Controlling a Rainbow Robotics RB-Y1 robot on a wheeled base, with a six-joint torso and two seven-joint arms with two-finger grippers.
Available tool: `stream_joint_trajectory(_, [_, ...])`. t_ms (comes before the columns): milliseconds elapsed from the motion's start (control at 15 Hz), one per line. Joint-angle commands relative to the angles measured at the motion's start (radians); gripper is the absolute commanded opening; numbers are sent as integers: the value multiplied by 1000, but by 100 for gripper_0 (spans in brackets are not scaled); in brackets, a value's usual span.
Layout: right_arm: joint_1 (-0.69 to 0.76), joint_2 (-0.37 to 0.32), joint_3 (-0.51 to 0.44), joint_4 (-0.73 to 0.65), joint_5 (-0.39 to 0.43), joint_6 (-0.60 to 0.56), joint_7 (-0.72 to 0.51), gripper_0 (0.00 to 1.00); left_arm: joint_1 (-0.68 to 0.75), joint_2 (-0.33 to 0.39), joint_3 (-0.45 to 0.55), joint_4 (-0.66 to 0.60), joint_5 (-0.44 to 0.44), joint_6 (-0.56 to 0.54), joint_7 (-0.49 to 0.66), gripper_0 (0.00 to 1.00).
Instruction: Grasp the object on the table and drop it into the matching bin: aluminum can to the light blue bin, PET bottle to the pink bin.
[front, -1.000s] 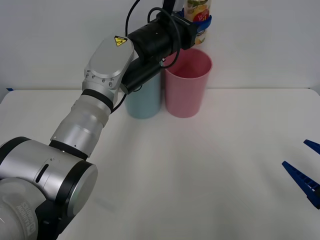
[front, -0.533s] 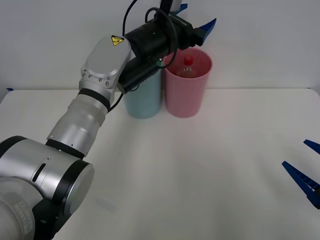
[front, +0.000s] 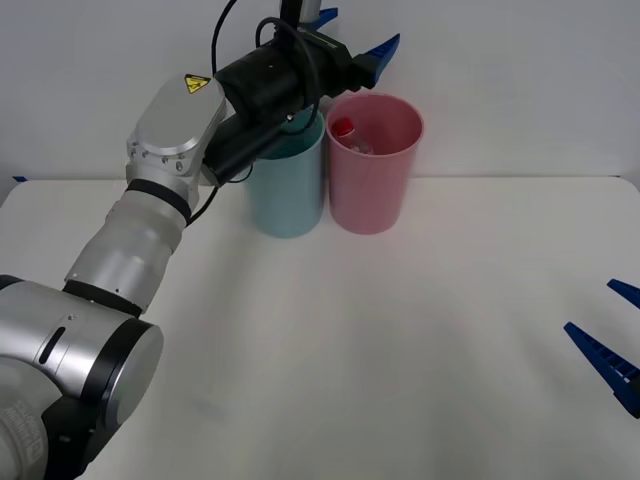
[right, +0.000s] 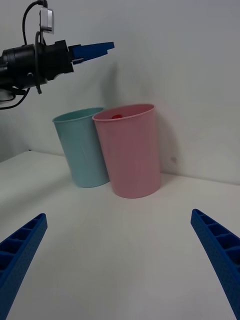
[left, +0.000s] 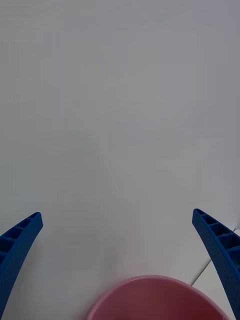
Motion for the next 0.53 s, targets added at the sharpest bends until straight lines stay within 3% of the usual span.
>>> stream_joint_trajectory(67, [0,0,0,0,0,0,0,100,66,66,0,-73,77,-8,2,100])
stream_joint_trajectory(533, [0,0,0,0,0,0,0,100,336,293,2,-340,295,-45,5,100])
